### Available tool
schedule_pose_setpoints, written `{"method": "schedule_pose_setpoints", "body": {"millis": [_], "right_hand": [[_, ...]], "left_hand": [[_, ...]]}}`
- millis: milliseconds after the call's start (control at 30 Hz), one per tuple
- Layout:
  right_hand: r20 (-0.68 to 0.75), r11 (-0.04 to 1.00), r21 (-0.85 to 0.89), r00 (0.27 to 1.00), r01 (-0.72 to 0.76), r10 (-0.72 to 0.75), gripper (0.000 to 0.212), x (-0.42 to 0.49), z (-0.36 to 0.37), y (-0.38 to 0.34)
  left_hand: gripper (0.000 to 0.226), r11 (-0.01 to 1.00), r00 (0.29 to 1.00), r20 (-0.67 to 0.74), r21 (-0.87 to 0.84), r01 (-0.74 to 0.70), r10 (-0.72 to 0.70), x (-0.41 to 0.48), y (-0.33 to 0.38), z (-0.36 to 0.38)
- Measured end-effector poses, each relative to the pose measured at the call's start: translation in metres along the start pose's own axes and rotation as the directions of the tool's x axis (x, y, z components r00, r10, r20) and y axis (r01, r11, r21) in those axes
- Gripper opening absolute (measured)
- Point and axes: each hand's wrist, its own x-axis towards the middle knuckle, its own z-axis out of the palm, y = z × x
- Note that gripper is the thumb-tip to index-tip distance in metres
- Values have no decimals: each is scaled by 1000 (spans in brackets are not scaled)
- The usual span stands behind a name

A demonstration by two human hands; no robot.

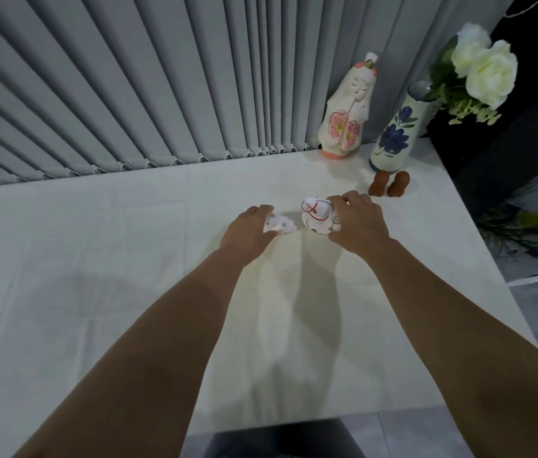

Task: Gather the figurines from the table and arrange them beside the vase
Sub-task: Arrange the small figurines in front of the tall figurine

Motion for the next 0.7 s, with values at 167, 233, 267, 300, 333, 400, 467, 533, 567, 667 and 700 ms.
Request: {"method": "schedule_pose_setpoints", "body": {"millis": [167,233,267,300,333,400,467,533,567,667,700], "right_hand": [[12,999,10,999,-47,47,52,3,6,-3],[16,999,0,999,-47,47,49,5,8,-2],[26,999,-1,999,-45,45,49,7,8,-2],[44,999,4,998,-42,42,49,8,7,-2],[64,999,16,997,-37,36,50,9,7,-1],[95,998,55,995,-34,28,51,12,6,1],[100,995,96,995,-39,29,50,14,6,3],[72,991,125,996,-52,43,46,15,9,5],[58,987,147,997,-66,58,45,16,10,6],[24,974,206,995,-96,93,44,27,7,10],[15,973,207,995,-98,97,44,33,4,12]], "left_hand": [[43,999,1000,-23,31,10,-9,9,7,2],[39,999,999,-30,39,14,-13,13,7,2],[37,999,999,-32,41,18,-17,15,7,3],[36,999,999,-31,40,22,-21,17,7,3],[35,999,999,-32,38,23,-22,18,7,3],[33,999,999,-43,31,16,-15,21,6,4],[33,1000,998,-63,22,4,-3,24,5,4],[34,1000,997,-79,6,-3,3,31,5,2],[34,1000,996,-85,-4,-2,2,35,5,1],[36,1000,996,-94,-16,-1,-1,54,9,-6],[36,1000,995,-98,-17,0,-1,62,11,-8]]}}
